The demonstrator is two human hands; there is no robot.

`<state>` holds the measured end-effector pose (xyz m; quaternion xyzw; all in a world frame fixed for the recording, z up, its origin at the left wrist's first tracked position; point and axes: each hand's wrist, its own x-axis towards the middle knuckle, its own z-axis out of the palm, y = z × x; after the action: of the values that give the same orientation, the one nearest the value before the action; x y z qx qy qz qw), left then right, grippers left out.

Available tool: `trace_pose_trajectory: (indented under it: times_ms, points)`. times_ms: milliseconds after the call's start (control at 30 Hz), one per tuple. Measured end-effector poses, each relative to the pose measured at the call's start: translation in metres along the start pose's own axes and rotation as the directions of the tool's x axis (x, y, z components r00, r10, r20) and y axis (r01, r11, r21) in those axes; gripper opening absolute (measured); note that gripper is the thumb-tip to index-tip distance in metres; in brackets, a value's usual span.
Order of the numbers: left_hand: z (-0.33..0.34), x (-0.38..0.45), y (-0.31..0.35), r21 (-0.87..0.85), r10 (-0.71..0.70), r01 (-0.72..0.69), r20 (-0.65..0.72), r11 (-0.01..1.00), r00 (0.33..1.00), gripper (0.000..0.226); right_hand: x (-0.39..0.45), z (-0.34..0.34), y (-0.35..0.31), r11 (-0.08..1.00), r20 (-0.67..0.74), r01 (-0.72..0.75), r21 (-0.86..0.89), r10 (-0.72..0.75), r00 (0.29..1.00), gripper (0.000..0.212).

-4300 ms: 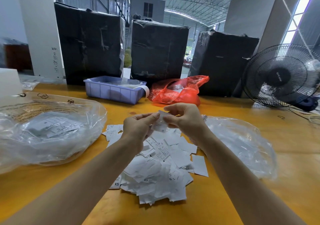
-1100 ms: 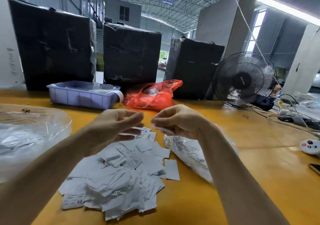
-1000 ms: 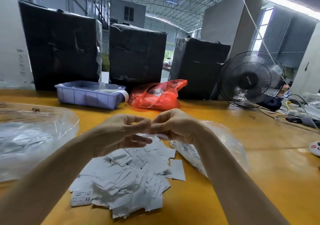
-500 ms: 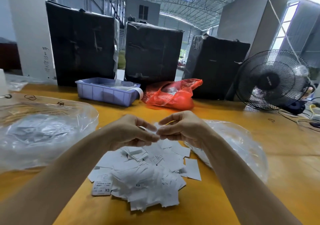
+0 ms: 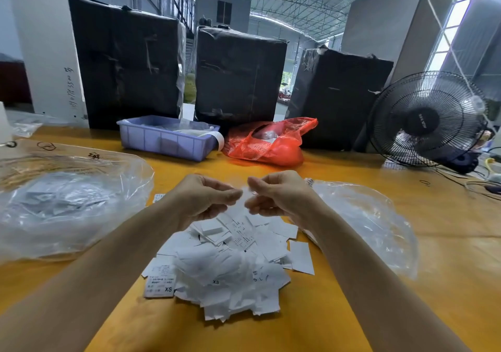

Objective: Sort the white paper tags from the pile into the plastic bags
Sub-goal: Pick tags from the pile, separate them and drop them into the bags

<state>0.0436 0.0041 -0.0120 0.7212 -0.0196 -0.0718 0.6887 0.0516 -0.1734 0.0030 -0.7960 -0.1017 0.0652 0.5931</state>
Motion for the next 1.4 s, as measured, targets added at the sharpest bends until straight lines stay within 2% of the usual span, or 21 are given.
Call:
trace_pose_trajectory:
  times_ms: [33,67,100,167,233,300,433,500,533,667,800,867,900,967,1000,1067,1200,1300,1400]
  points:
    - [-0.001,0.002,-0.001,0.018,0.003,-0.002,-0.037,1.0,0.999,0.025,0.001,-0.002,0.003,0.977,-0.043,-0.018,-0.211,0.009,0.999,0.023]
    - [-0.002,0.003,-0.003,0.035,0.004,-0.001,-0.066,0.999,0.998,0.025,0.002,-0.004,0.008,0.893,-0.074,-0.042,-0.449,0.01,0.997,0.026]
    - [-0.003,0.004,-0.004,0.042,0.002,0.001,-0.086,0.999,0.996,0.022,0.003,-0.005,0.012,0.764,-0.075,-0.064,-0.642,0.02,0.997,0.03]
    - [-0.005,0.004,-0.005,0.04,-0.005,0.009,-0.103,0.999,0.995,0.017,0.002,-0.003,0.021,0.549,-0.037,-0.091,-0.831,0.109,0.993,0.038]
    - [-0.006,0.003,-0.005,0.03,-0.017,0.02,-0.093,0.999,0.996,0.023,0.001,0.002,0.025,0.464,-0.024,-0.111,-0.879,0.188,0.982,0.046]
    - [-0.005,0.002,-0.004,0.001,-0.025,0.025,-0.085,1.0,0.996,0.027,0.003,0.004,0.026,0.439,-0.032,-0.118,-0.891,0.197,0.98,0.049]
    - [-0.002,0.002,-0.003,-0.053,-0.025,0.021,-0.079,0.998,0.997,0.03,0.003,0.0,0.025,0.495,-0.037,-0.139,-0.858,0.21,0.977,0.049]
    - [-0.001,0.002,-0.004,-0.091,-0.021,0.014,-0.072,0.996,0.997,0.028,0.003,-0.001,0.026,0.543,-0.041,-0.147,-0.827,0.202,0.978,0.038]
    - [-0.001,0.002,-0.004,-0.111,-0.02,0.012,-0.071,0.994,0.997,0.027,0.003,-0.001,0.026,0.548,-0.045,-0.142,-0.824,0.187,0.981,0.031]
    - [0.001,0.003,-0.002,-0.201,-0.036,0.028,-0.036,0.979,0.999,0.022,0.003,0.0,0.028,0.532,-0.071,-0.154,-0.832,0.172,0.982,0.033]
    - [0.003,0.002,-0.001,-0.235,-0.039,0.027,-0.047,0.972,0.998,0.05,0.004,0.002,0.024,0.499,-0.095,-0.138,-0.856,0.111,0.989,0.033]
    - [0.003,0.003,0.0,-0.255,-0.032,0.011,-0.077,0.967,0.997,0.05,0.004,0.003,0.014,0.578,-0.057,-0.069,-0.813,0.039,0.998,0.036]
    - [0.003,0.002,0.001,-0.273,-0.03,0.006,-0.084,0.962,0.996,0.048,0.003,0.004,0.008,0.685,-0.002,-0.029,-0.728,0.04,0.999,0.037]
    - [0.003,0.002,0.002,-0.312,-0.034,0.005,-0.087,0.95,0.996,0.047,-0.003,0.007,-0.004,0.897,0.188,-0.001,-0.443,0.093,0.978,0.044]
    - [0.004,0.001,0.002,-0.33,-0.037,0.006,-0.088,0.944,0.995,0.048,-0.006,0.009,-0.008,0.949,0.268,-0.012,-0.314,0.101,0.958,0.047]
    - [0.005,0.001,0.003,-0.357,-0.046,0.01,-0.093,0.934,0.995,0.048,-0.008,0.013,-0.01,0.989,0.327,-0.034,-0.147,0.081,0.942,0.049]
    - [0.008,0.0,0.003,-0.392,-0.051,0.01,-0.094,0.92,0.994,0.045,-0.005,0.016,-0.007,0.994,0.232,-0.092,0.064,0.075,0.97,0.025]
    - [0.009,0.001,0.002,-0.353,-0.033,0.0,-0.088,0.936,0.996,0.034,-0.003,0.012,-0.005,0.983,0.132,-0.096,0.159,0.075,0.988,0.005]
    - [0.006,0.001,0.003,-0.203,-0.018,0.002,-0.074,0.979,0.997,0.032,-0.001,0.009,-0.007,0.979,-0.006,-0.039,0.201,0.041,0.999,0.008]
